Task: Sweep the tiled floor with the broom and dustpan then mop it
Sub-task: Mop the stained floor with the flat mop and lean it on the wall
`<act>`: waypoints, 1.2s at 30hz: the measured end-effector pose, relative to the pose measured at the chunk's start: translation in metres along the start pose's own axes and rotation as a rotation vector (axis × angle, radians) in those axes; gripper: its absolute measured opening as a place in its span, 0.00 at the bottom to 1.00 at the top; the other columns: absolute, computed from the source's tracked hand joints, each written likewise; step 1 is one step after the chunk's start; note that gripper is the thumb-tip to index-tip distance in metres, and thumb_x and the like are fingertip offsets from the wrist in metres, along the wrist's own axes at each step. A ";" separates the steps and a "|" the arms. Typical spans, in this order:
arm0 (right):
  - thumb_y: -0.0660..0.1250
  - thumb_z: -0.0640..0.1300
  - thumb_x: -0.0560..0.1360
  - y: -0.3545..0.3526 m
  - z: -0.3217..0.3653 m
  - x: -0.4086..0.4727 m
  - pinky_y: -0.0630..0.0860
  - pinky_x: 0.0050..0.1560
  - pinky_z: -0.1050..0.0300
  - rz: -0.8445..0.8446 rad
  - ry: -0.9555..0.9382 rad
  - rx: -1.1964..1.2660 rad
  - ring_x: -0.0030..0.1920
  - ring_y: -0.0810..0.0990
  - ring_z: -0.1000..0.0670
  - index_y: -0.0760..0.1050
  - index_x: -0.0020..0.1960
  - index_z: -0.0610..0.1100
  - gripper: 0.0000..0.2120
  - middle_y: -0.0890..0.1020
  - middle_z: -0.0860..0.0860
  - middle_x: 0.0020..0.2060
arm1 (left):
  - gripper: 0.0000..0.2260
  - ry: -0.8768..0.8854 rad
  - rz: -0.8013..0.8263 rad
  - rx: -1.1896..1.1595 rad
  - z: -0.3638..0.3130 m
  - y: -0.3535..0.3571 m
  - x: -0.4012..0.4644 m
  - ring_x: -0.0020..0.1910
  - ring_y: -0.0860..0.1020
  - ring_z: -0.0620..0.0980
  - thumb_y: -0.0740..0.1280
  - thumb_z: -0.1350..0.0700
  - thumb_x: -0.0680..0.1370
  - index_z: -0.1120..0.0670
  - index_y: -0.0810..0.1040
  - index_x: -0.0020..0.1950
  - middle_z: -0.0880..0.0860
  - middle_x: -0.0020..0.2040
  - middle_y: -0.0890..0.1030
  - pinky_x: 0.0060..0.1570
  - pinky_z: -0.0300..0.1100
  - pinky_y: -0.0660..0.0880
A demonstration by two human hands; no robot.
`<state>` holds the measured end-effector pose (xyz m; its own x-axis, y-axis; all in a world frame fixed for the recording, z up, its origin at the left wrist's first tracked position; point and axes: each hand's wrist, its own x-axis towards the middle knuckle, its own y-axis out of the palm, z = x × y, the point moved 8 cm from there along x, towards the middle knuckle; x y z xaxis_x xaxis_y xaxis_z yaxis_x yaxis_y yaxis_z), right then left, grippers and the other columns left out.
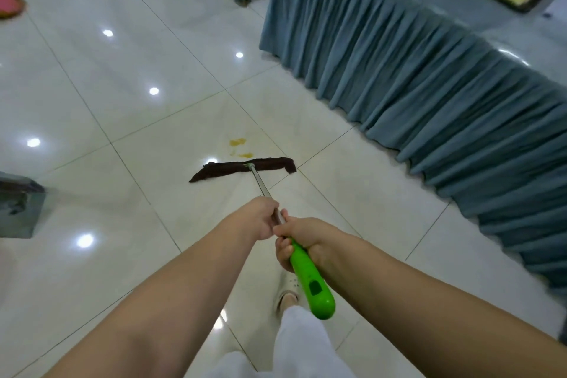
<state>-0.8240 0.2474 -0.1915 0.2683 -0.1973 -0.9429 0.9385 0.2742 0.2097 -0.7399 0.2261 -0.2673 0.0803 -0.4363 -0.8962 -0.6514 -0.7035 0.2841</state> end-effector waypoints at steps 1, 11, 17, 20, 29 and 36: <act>0.58 0.32 0.77 0.003 0.013 0.005 0.63 0.15 0.71 0.011 0.005 -0.005 0.15 0.64 0.55 0.76 0.57 0.57 0.21 0.66 0.49 0.25 | 0.11 0.012 -0.006 -0.002 -0.012 0.004 0.006 0.30 0.71 0.49 0.54 0.62 0.82 0.62 0.66 0.39 0.55 0.33 0.68 0.25 0.39 0.72; 0.60 0.32 0.77 0.000 0.164 0.050 0.62 0.15 0.71 0.076 0.062 -0.084 0.15 0.64 0.55 0.74 0.50 0.55 0.17 0.67 0.50 0.23 | 0.14 0.002 -0.095 0.038 -0.127 0.073 0.070 0.28 0.68 0.48 0.54 0.60 0.83 0.61 0.66 0.37 0.55 0.30 0.68 0.13 0.30 0.66; 0.60 0.33 0.77 -0.009 0.237 0.076 0.63 0.16 0.71 0.080 0.074 -0.160 0.14 0.65 0.55 0.74 0.42 0.51 0.14 0.68 0.48 0.22 | 0.11 -0.030 -0.125 0.005 -0.177 0.109 0.115 0.29 0.69 0.47 0.53 0.58 0.83 0.61 0.67 0.44 0.55 0.34 0.70 0.16 0.32 0.69; 0.60 0.33 0.77 -0.015 0.261 0.086 0.64 0.16 0.71 0.082 0.088 -0.218 0.15 0.66 0.55 0.73 0.42 0.50 0.13 0.69 0.48 0.23 | 0.06 -0.023 -0.110 -0.040 -0.192 0.126 0.130 0.30 0.69 0.48 0.52 0.58 0.83 0.59 0.64 0.55 0.56 0.37 0.70 0.17 0.32 0.71; 0.58 0.35 0.79 -0.064 0.290 0.058 0.62 0.14 0.71 0.133 0.129 -0.256 0.15 0.64 0.56 0.71 0.41 0.50 0.13 0.67 0.49 0.28 | 0.07 0.010 -0.016 -0.197 -0.180 0.182 0.130 0.31 0.69 0.49 0.50 0.61 0.83 0.60 0.64 0.47 0.58 0.38 0.69 0.21 0.37 0.75; 0.54 0.34 0.80 -0.105 0.289 0.009 0.60 0.15 0.73 0.146 0.163 -0.391 0.15 0.64 0.57 0.69 0.55 0.51 0.13 0.67 0.49 0.22 | 0.07 -0.049 0.057 -0.256 -0.139 0.219 0.111 0.30 0.70 0.51 0.49 0.65 0.81 0.62 0.63 0.45 0.58 0.37 0.70 0.20 0.39 0.75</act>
<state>-0.8575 -0.0555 -0.1473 0.3245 0.0120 -0.9458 0.7321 0.6299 0.2592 -0.7688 -0.0549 -0.2567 0.0087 -0.4561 -0.8899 -0.4417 -0.8001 0.4058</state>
